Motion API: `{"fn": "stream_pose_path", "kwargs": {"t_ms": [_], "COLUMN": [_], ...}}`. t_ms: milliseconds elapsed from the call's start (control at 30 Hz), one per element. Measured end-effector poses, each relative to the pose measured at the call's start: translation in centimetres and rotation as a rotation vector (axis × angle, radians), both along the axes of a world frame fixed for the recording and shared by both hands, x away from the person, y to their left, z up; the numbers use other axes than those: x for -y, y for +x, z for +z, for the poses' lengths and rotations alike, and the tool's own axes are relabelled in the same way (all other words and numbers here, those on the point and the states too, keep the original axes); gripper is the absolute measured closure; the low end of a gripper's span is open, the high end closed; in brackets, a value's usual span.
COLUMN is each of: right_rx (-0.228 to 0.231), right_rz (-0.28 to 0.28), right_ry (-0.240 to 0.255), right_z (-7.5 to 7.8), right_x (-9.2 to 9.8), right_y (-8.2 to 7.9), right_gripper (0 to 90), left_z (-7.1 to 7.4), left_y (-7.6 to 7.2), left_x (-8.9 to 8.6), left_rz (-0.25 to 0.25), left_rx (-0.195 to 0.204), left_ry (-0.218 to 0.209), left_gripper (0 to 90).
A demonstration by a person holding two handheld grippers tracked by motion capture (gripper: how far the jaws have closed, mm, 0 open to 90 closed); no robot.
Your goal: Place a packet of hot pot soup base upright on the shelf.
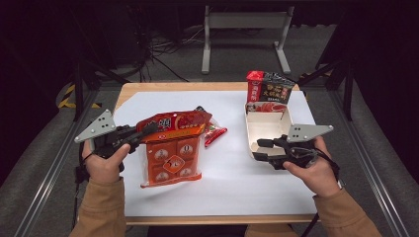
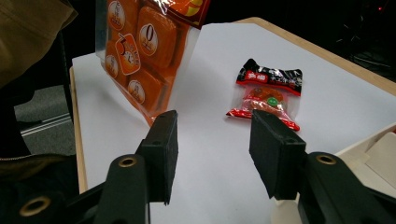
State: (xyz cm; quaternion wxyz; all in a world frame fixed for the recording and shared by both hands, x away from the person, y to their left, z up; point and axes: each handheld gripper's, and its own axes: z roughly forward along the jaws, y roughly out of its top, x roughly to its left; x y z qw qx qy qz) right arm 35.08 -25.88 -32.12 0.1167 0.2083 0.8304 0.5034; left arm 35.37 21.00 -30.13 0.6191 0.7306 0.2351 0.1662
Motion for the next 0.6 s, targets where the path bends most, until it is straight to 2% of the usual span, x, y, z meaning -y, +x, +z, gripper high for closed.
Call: {"fn": "stream_pose_path", "kwargs": {"t_ms": [167, 300, 400, 600], "right_rx": [0.001, 0.009, 0.016, 0.035], "right_rz": [0.013, 0.024, 0.043, 0.067], "right_ry": [0.015, 0.018, 0.017, 0.01], "right_z": [-0.1, -0.1, -0.2, -0.2], "right_x": [-0.7, -1.3, -2.0, -3.4], "right_y": [0.1, 0.4, 0.7, 1.4], "right_gripper": [51.2, 49.0, 47.6, 45.4], "left_z": [0.4, 0.8, 1.3, 1.6], "left_y": [-0.3, -0.8, -1.2, -1.4], "left_x": [0.3, 0.8, 1.4, 1.7], "left_rz": [-0.025, -0.037, -0.037, -0.036], "left_rx": [0.019, 0.035, 0.064, 0.078], "left_ry": [-0.016, -0.01, 0.009, 0.013], "left_gripper": [90.0, 90.0, 90.0, 90.0]}}
